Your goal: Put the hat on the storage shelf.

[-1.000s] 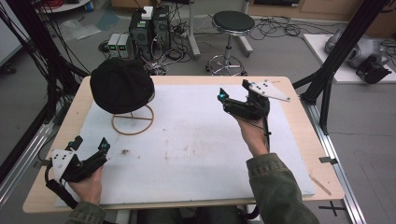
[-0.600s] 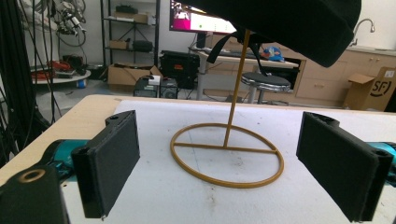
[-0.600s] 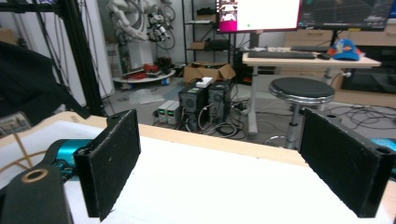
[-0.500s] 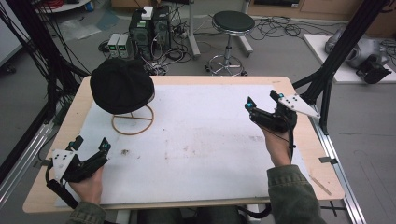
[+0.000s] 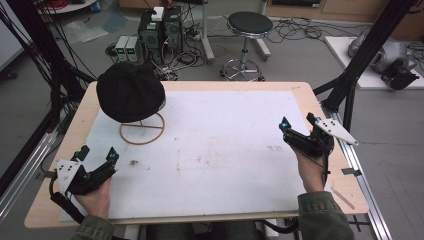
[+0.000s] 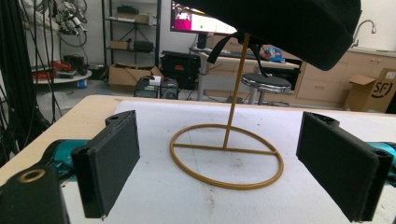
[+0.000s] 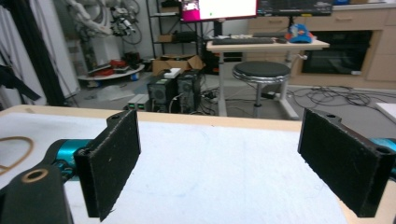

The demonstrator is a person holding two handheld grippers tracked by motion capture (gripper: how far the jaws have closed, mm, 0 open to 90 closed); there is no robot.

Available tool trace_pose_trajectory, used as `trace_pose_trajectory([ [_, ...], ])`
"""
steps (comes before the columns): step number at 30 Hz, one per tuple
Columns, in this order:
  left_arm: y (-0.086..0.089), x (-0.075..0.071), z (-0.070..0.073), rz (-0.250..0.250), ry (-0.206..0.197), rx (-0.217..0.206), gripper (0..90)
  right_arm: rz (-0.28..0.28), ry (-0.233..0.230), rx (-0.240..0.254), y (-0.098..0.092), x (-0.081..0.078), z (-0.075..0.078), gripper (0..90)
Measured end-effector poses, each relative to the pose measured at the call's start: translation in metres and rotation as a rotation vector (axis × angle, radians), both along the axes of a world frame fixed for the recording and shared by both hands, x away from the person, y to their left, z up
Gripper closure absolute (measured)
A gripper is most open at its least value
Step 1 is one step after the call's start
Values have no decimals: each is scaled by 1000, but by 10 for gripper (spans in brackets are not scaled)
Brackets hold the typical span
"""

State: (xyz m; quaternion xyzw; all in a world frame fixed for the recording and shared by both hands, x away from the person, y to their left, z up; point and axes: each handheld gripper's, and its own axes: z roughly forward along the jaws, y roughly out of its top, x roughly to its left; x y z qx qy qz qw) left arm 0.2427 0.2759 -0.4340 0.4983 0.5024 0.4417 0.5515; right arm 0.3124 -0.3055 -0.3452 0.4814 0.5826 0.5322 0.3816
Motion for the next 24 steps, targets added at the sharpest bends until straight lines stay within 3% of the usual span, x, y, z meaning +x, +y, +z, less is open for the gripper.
trace_pose_trajectory([
  [9, -1, 0, 0, 2, 3, -1, 135, -95, 16, 30, -10, -8, -34, 124],
  [13, -2, 0, 0, 1, 1, 0, 135, -120, 13, 14, -10, -9, -48, 124],
  [21, -2, 0, -1, 0, 10, 4, 135, -141, 47, -1, -4, -7, -79, 124],
  [24, -2, -1, -2, 0, 9, 0, 135, -139, 58, -8, -5, -8, -82, 123],
])
